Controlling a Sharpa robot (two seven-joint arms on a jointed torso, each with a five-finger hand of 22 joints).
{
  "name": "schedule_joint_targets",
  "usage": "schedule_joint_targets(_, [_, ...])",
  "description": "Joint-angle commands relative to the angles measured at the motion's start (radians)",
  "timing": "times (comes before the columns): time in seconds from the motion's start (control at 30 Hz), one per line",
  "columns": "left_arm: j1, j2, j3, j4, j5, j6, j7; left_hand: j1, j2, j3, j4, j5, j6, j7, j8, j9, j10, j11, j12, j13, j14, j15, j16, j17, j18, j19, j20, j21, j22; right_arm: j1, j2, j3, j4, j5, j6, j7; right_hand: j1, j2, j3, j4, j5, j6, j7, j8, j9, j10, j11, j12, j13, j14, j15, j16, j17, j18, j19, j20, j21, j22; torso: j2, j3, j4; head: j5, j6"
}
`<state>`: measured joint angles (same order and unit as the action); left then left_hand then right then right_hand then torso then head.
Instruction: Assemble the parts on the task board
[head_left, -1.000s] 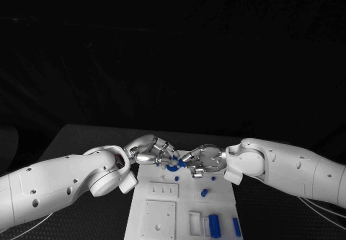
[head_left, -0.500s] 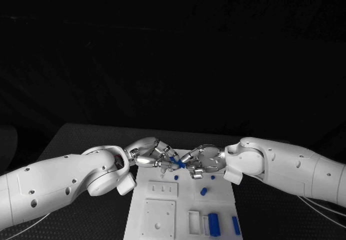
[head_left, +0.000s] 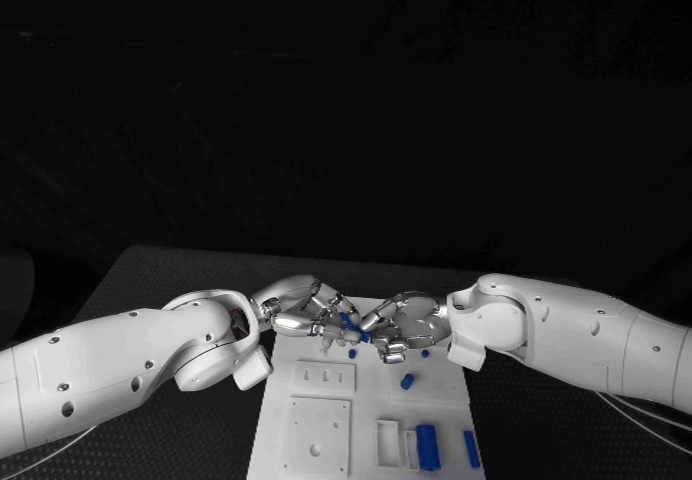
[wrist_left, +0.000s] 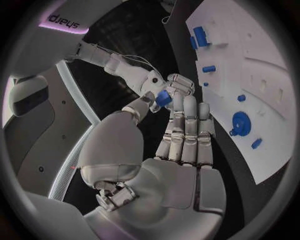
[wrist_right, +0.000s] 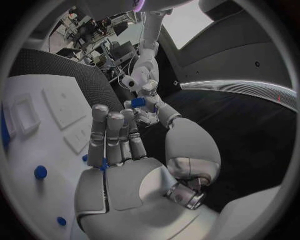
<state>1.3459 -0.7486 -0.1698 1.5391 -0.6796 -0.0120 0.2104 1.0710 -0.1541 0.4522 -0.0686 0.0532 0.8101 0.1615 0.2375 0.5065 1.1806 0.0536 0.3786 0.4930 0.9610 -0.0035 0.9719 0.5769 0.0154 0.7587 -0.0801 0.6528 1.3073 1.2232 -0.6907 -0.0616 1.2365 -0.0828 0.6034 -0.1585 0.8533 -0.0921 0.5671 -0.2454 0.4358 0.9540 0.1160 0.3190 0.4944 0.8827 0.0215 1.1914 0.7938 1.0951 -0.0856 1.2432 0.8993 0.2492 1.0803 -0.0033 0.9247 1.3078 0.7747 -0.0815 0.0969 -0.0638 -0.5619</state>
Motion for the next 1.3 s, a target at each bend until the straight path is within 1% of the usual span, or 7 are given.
schedule_joint_targets(0.03, [0.002,0.001,0.0,0.005,-0.062,0.027,0.013,0.003,0.016,-0.011,0.0,-0.002,0.013,-0.01,0.007,0.001,-0.004,-0.006,0.009,0.004,-0.003,-0.003,0.005,0.002,-0.004,-0.003,-0.023,-0.007,0.02,0.0,0.001,0.001,0.002,0.005,0.033,0.002,0.003,0.01,-0.003,0.002,0.005,0.004,0.013,-0.002,0.002,-0.005,0.0,0.006,0.002,-0.006,0.002,0.004,0.001,0.013,-0.006,0.002,-0.005,0.02,0.0,0.0003,0.0001,0.0,-0.002])
schedule_joint_targets(0.17, [0.002,0.0,0.0,0.004,-0.065,0.029,0.017,0.004,0.032,-0.02,0.001,-0.002,0.052,-0.018,0.028,0.008,-0.002,-0.011,0.015,0.008,-0.003,-0.004,0.007,0.004,-0.005,-0.003,-0.024,-0.009,0.02,0.0,0.001,0.001,0.003,0.005,0.036,0.0,0.002,0.01,-0.003,0.002,0.007,0.003,0.013,-0.002,0.002,-0.005,0.0,0.006,0.002,-0.006,0.002,0.004,0.001,0.013,-0.006,0.002,-0.005,0.02,0.0,0.0008,-0.0004,-0.001,-0.002])
schedule_joint_targets(0.57, [0.002,0.001,0.0,0.004,-0.065,0.032,0.021,0.015,0.073,-0.027,0.001,-0.002,0.092,-0.022,0.044,0.009,0.0,-0.015,0.022,0.012,-0.004,-0.004,0.008,0.005,-0.008,-0.006,-0.025,-0.014,0.02,0.0,0.001,0.001,0.001,0.006,0.045,-0.001,0.001,0.011,-0.004,0.003,0.009,0.003,0.013,-0.003,0.003,-0.006,0.0,0.006,0.002,-0.007,0.002,0.004,0.001,0.013,-0.007,0.003,-0.005,0.02,0.0,0.0013,-0.0009,-0.001,-0.004])
schedule_joint_targets(0.77, [0.002,0.002,0.0,0.005,-0.095,0.037,0.023,0.015,0.084,-0.03,0.003,-0.002,0.098,-0.023,0.046,0.008,0.001,-0.016,0.023,0.013,-0.004,-0.004,0.008,0.006,-0.009,-0.007,-0.025,-0.015,0.02,0.0,0.0,0.001,0.002,0.008,0.048,-0.003,0.0,0.012,-0.004,0.004,0.009,0.003,0.013,-0.002,0.003,-0.006,0.0,0.006,0.001,-0.007,0.002,0.004,0.001,0.013,-0.007,0.003,-0.005,0.02,0.0,0.001,-0.0007,-0.002,-0.005])
schedule_joint_targets(1.07, [0.002,0.002,0.0,0.005,-0.097,0.044,0.025,0.015,0.087,-0.032,0.002,-0.002,0.103,-0.025,0.047,0.008,0.001,-0.016,0.024,0.014,-0.005,-0.004,0.008,0.006,-0.009,-0.008,-0.025,-0.015,0.021,0.0,0.001,0.0,0.0,0.013,0.055,-0.007,0.0,0.012,-0.004,0.004,0.009,0.003,0.013,-0.002,0.003,-0.006,0.0,0.006,0.001,-0.007,0.002,0.004,0.001,0.013,-0.007,0.003,-0.005,0.02,-0.001,0.0007,-0.0006,-0.004,-0.006])
schedule_joint_targets(1.17, [0.002,0.002,0.0,0.004,-0.102,0.049,0.027,0.026,0.109,-0.029,-0.003,-0.001,0.123,-0.028,0.057,0.011,0.004,-0.018,0.027,0.015,-0.005,-0.004,0.009,0.007,-0.01,-0.01,-0.025,-0.016,0.021,0.0,0.0,0.0,0.0,0.02,0.058,-0.008,-0.002,0.013,-0.005,0.005,0.009,0.004,0.013,-0.002,0.003,-0.006,0.0,0.006,0.001,-0.007,0.002,0.004,0.001,0.013,-0.007,0.003,-0.005,0.02,-0.001,0.0005,-0.0007,-0.004,-0.007])
schedule_joint_targets(1.3, [0.002,0.003,0.0,0.004,-0.107,0.054,0.029,0.033,0.127,-0.033,-0.012,-0.001,0.141,-0.034,0.064,0.012,0.006,-0.021,0.029,0.016,-0.007,-0.004,0.01,0.008,-0.012,-0.014,-0.024,-0.017,0.022,0.0,0.0,0.0,-0.001,0.027,0.06,-0.009,-0.003,0.014,-0.006,0.005,0.009,0.004,0.013,-0.002,0.004,-0.006,0.0,0.006,0.001,-0.007,0.002,0.004,0.002,0.013,-0.008,0.003,-0.005,0.02,-0.001,0.0008,-0.0007,-0.005,-0.009])
